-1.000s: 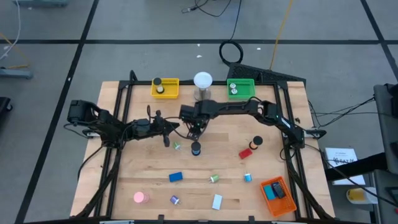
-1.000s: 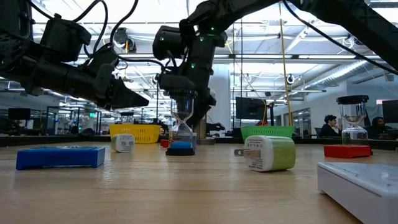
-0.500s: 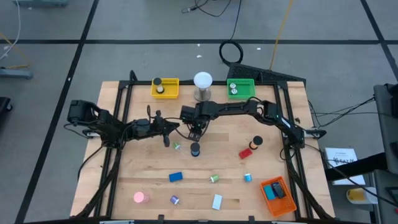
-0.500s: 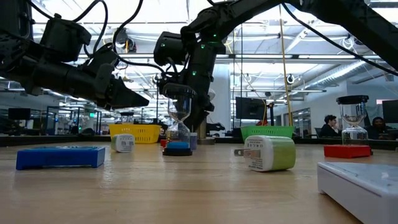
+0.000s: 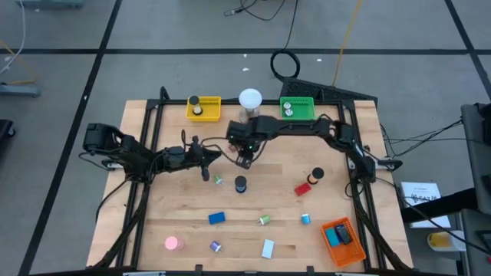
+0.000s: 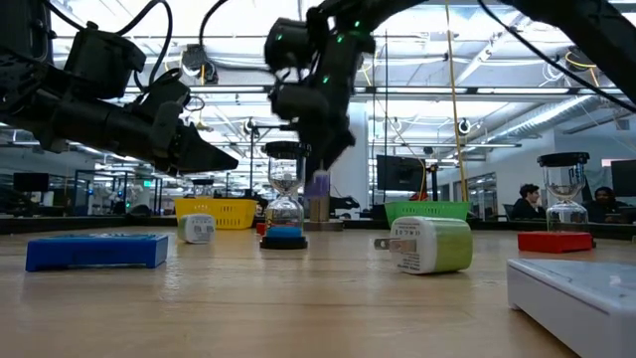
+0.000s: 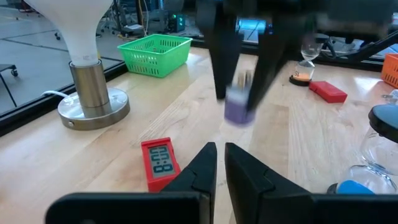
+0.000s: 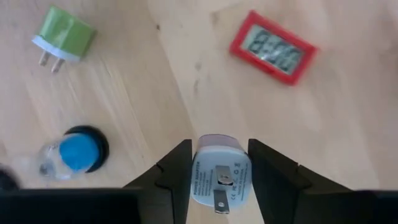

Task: Pick & Place Office items
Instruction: Put the top purple charger adapter into the green bin

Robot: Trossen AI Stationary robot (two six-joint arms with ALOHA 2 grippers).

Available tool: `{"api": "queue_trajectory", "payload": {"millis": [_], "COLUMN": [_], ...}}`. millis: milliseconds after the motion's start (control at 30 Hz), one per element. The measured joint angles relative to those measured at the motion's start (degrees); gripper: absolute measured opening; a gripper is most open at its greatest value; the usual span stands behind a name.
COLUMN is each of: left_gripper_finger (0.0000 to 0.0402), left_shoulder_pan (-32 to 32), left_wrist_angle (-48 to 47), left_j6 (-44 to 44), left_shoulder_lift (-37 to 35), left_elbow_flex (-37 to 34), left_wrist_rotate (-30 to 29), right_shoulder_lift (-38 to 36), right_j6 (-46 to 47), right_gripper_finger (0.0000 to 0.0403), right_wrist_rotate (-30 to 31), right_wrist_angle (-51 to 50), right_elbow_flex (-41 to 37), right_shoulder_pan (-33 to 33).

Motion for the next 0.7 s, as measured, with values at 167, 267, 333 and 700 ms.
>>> {"api": "queue_trajectory", "payload": {"millis": [167, 267, 333, 700], "left_gripper_finger": [0.0037, 0.0037, 0.0037, 0.0037], "left_shoulder_pan": [0.0, -0.01, 0.0, 0.0], "left_wrist_angle": [0.0, 0.03, 0.04, 0.2], "left_j6": [-0.02, -0.02, -0.02, -0.04], "left_shoulder_lift": [0.0, 0.0, 0.0, 0.0], "left_elbow_flex": [0.0, 0.0, 0.0, 0.0], "left_wrist_rotate": [0.0, 0.0, -0.01, -0.02], "right_shoulder_lift": [-4.67, -7.98, -10.29, -25.47], "right_j6": [1.62, 2.73, 3.29, 5.67], "right_gripper_finger": [0.0126, 0.0126, 0.0126, 0.0126], "right_wrist_rotate": [3.61, 4.79, 5.67, 4.37], "right_wrist_angle": [-5.16, -6.13, -3.85, 11.73], "right_elbow_flex": [-0.41, -4.17, -9.3, -44.54], "right_shoulder_pan": [-1.38, -3.04, -4.2, -15.27]}}
